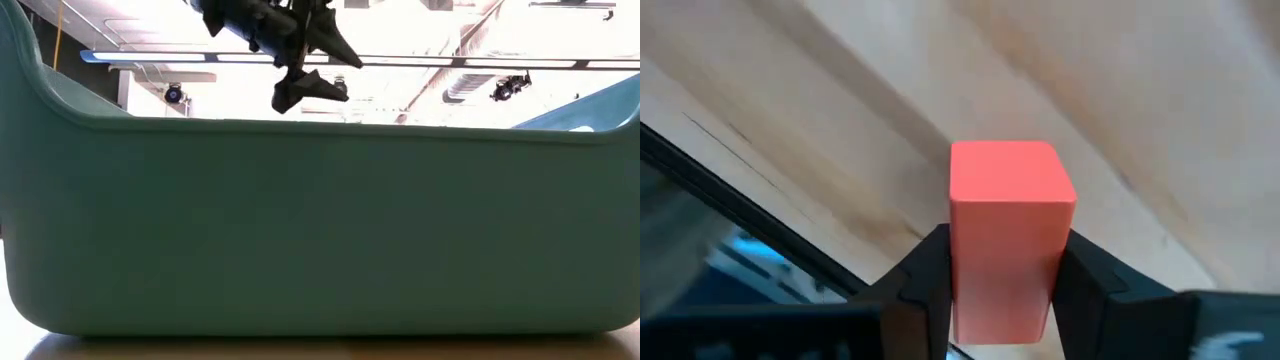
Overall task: Sort & place blocks by color
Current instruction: Put the orange block into the blue bin
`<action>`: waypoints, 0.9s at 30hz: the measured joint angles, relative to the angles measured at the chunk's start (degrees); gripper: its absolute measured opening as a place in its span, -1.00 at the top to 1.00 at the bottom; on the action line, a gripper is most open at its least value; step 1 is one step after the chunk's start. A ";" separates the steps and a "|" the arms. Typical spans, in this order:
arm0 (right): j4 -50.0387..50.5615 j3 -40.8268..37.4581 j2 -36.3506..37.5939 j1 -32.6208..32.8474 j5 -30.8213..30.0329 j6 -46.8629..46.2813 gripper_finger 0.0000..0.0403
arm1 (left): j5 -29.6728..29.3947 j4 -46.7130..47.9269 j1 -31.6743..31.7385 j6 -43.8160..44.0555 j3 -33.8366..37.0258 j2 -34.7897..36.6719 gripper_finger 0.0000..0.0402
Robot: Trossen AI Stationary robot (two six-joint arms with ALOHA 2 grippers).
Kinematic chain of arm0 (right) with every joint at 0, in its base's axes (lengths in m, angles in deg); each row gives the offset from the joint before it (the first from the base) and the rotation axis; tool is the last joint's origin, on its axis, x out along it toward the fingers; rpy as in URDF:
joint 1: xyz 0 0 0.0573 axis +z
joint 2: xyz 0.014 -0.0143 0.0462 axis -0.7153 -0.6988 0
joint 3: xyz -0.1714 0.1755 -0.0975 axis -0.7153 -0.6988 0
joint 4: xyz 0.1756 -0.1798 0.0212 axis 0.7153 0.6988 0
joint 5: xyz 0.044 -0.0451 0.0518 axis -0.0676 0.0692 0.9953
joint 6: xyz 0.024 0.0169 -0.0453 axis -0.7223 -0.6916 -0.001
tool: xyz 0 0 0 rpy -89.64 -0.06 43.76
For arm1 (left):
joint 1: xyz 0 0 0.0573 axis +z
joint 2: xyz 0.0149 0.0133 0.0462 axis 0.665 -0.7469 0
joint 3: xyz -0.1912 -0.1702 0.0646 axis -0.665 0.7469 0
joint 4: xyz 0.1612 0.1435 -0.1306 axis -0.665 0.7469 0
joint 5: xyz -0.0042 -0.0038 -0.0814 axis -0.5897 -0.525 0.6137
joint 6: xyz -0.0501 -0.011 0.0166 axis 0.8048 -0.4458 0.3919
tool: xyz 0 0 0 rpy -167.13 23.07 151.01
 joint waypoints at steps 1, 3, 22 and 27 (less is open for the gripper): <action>0.19 0.00 0.63 -0.93 -1.03 0.00 0.49 | -0.03 0.01 0.67 -0.67 0.00 0.00 -0.19; 1.03 0.00 1.82 -2.95 -2.88 0.04 0.49 | -0.14 0.02 2.14 -2.16 0.00 -0.02 -0.19; 5.65 0.04 13.29 -27.20 -16.32 9.17 0.49 | -0.15 4.75 15.27 -18.59 -0.02 4.58 -0.19; 3.18 0.04 14.28 -34.37 -20.02 15.09 0.49 | -0.22 8.97 18.10 -23.90 -0.02 7.53 -0.19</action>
